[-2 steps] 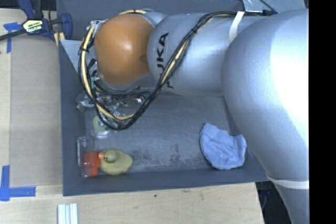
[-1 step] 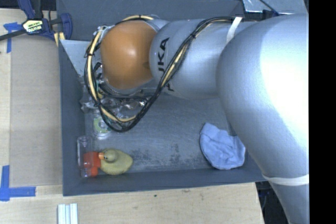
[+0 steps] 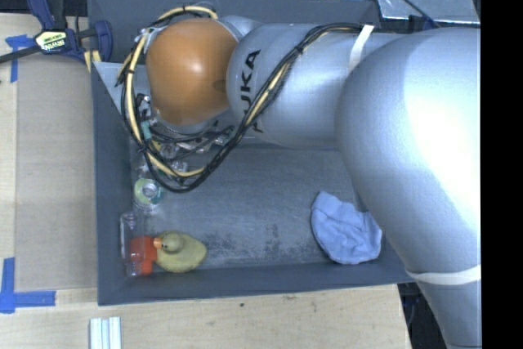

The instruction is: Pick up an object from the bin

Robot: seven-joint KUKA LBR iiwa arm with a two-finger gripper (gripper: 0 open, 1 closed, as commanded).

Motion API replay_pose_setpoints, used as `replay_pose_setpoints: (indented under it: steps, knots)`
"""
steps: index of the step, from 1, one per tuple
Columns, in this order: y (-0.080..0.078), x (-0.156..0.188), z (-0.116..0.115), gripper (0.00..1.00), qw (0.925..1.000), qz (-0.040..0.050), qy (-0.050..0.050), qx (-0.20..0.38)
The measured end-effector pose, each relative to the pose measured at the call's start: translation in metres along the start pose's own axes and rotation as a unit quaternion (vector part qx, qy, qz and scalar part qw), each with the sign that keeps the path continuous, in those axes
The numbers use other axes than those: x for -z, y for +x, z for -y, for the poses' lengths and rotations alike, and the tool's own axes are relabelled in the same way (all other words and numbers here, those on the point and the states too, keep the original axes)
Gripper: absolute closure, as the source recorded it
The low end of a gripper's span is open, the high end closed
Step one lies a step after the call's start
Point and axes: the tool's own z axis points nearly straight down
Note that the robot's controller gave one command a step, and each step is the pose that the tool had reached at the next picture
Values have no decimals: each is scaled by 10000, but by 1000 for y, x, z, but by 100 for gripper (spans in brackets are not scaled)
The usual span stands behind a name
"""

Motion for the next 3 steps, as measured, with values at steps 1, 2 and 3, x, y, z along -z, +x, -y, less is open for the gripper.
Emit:
replay_pose_setpoints:
  steps: [1,2,3]
  knots:
    - [0,0,0,100,10000,0,-1,-4]
    - [1,3,-1,100,10000,-1,-7,-4]
    - [1,18,-3,100,10000,-18,-37,-7]
